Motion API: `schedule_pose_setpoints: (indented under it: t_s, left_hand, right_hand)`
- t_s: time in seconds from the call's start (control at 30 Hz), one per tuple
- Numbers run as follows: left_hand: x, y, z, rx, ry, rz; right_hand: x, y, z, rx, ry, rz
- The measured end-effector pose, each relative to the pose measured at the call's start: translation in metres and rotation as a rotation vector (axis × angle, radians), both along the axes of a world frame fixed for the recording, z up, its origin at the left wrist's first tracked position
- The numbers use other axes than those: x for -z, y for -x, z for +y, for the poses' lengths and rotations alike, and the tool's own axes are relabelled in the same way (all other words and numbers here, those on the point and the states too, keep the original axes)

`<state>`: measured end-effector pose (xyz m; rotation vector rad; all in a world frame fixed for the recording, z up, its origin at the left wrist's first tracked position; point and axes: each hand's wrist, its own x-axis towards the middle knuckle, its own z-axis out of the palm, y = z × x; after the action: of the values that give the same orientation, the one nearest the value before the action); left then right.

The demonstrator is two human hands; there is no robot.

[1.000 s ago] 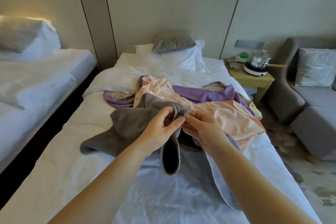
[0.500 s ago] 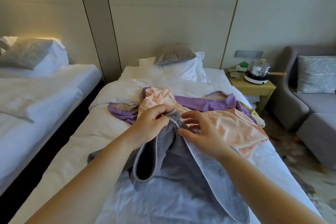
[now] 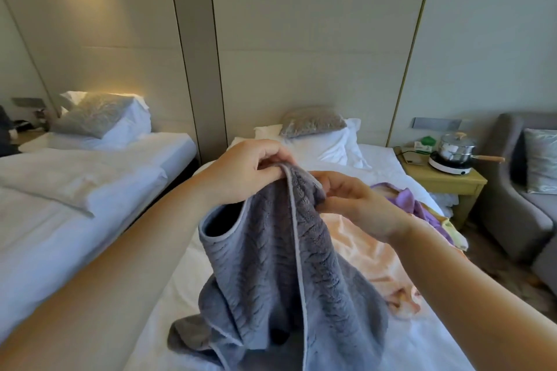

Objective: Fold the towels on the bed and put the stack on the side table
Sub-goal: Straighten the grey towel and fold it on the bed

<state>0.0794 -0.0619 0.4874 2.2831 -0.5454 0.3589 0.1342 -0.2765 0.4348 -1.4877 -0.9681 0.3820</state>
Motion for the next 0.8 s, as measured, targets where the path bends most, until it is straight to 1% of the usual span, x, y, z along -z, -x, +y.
schedule_pose_setpoints:
  t_s: [0.1,0.17,0.2,0.23,0.27,0.33,0.37,0.4,0.43,0.47,0.53,0.57,0.6,0.63,0.7,0.77,0.8]
  left_hand:
    - [-0.002,-0.003,-0.002,-0.144,-0.099,-0.102]
    - [0.000,-0.003,-0.002,-0.194,-0.075,-0.139]
    - [0.001,-0.003,-0.003,-0.207,-0.061,-0.169]
    - [0.002,-0.003,-0.004,-0.219,-0.060,-0.206]
    - [0.002,-0.004,-0.006,-0.235,-0.072,-0.239]
    - [-0.001,-0.007,-0.010,-0.279,-0.080,-0.290]
    - [-0.005,-0.009,-0.011,-0.299,-0.064,-0.314]
    - [-0.009,-0.010,-0.013,-0.316,-0.040,-0.336]
    - [-0.014,-0.011,-0.013,-0.330,-0.011,-0.354]
    - [-0.019,-0.012,-0.013,-0.338,0.021,-0.364]
    - [-0.024,-0.013,-0.015,-0.323,0.073,-0.360]
    - [-0.024,-0.014,-0.016,-0.308,0.082,-0.350]
    - [-0.022,-0.014,-0.019,-0.293,0.082,-0.340]
    - [-0.019,-0.015,-0.021,-0.281,0.080,-0.330]
    - [-0.012,-0.017,-0.024,-0.271,0.084,-0.314]
    - [-0.009,-0.022,-0.024,-0.256,0.108,-0.293]
    - [-0.009,-0.024,-0.024,-0.240,0.134,-0.276]
  right_hand:
    - [-0.008,0.006,0.001,0.069,-0.055,0.051]
    - [-0.010,0.005,-0.001,0.183,-0.072,0.017]
    - [-0.011,0.004,-0.004,0.257,-0.056,-0.030]
    - [-0.014,0.003,-0.007,0.332,-0.015,-0.127]
    - [-0.017,0.003,-0.009,0.403,0.046,-0.282]
    - [-0.028,0.007,-0.013,0.565,0.158,-0.672]
    - [-0.034,0.009,-0.014,0.624,0.166,-0.846]
    - [-0.040,0.011,-0.015,0.641,0.164,-0.954]
    - [-0.044,0.013,-0.017,0.626,0.180,-0.980]
    - [-0.046,0.013,-0.019,0.575,0.215,-0.922]
    - [-0.043,0.012,-0.026,0.402,0.264,-0.651]
    - [-0.038,0.013,-0.031,0.336,0.270,-0.557]
    - [-0.031,0.013,-0.034,0.320,0.272,-0.525]
    - [-0.025,0.014,-0.037,0.350,0.259,-0.517]
    - [-0.019,0.016,-0.038,0.539,0.171,-0.532]
    - [-0.019,0.018,-0.039,0.733,0.123,-0.608]
    - [-0.019,0.019,-0.038,0.764,0.149,-0.663]
